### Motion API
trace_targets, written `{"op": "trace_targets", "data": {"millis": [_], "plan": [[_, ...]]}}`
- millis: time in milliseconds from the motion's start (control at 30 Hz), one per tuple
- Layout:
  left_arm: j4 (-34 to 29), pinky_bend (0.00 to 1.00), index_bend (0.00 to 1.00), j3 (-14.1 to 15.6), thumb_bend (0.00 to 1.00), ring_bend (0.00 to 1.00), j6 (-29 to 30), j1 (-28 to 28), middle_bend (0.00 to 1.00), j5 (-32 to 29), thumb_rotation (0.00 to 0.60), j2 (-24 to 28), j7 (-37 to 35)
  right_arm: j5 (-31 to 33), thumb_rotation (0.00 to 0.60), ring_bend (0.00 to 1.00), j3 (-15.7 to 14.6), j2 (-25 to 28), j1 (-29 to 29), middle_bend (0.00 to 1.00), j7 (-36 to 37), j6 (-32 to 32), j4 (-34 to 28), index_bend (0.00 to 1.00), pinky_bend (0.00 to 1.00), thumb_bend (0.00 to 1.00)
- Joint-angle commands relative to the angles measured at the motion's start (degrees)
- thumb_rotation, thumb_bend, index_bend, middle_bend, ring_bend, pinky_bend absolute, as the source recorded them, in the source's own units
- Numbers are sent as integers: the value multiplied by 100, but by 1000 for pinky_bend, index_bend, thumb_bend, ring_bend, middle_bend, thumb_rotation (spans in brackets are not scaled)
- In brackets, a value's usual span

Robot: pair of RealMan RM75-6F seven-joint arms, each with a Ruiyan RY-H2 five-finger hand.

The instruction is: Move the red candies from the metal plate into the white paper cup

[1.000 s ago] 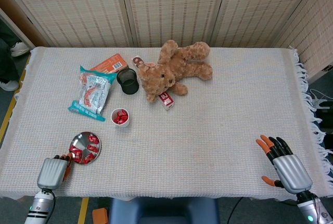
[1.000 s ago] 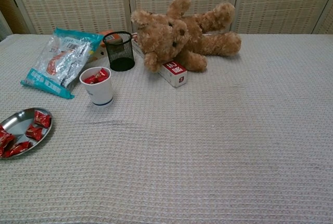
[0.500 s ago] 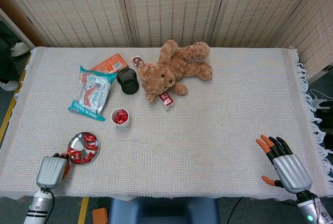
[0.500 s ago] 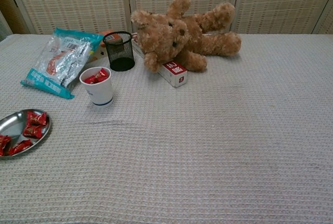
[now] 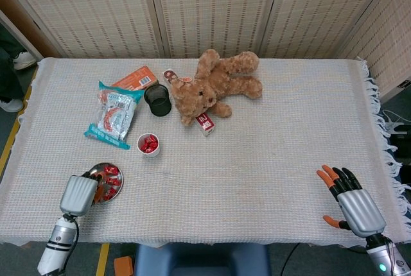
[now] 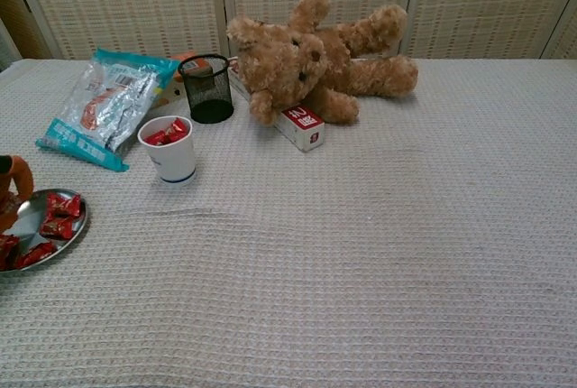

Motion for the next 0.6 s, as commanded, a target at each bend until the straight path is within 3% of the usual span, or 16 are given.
{"op": "trace_targets", "data": {"millis": [33, 200, 333, 600], "plan": [[-581, 971, 466, -450, 381, 614, -584, -585, 620, -147, 600, 103, 248, 21, 600, 0, 9, 6, -5, 0, 12, 7, 4, 0, 0, 50], [-907, 979, 475, -1021, 381, 623, -1203, -1236, 623, -543, 600, 45, 407, 76, 600, 0, 33, 17, -17, 0, 30, 25, 10, 0, 0, 50], [-815, 980, 476, -1307, 381, 624, -1478, -1654, 624, -753, 600, -140, 550, 114, 600, 0, 51, 24, -32, 0, 35, 46, 18, 0, 0, 50], [-327, 980, 474, -1418, 380, 624, -1954, -2237, 617, -1180, 600, -648, 790, 172, 600, 0, 80, 41, -53, 0, 56, 75, 17, 0, 0, 50]]}}
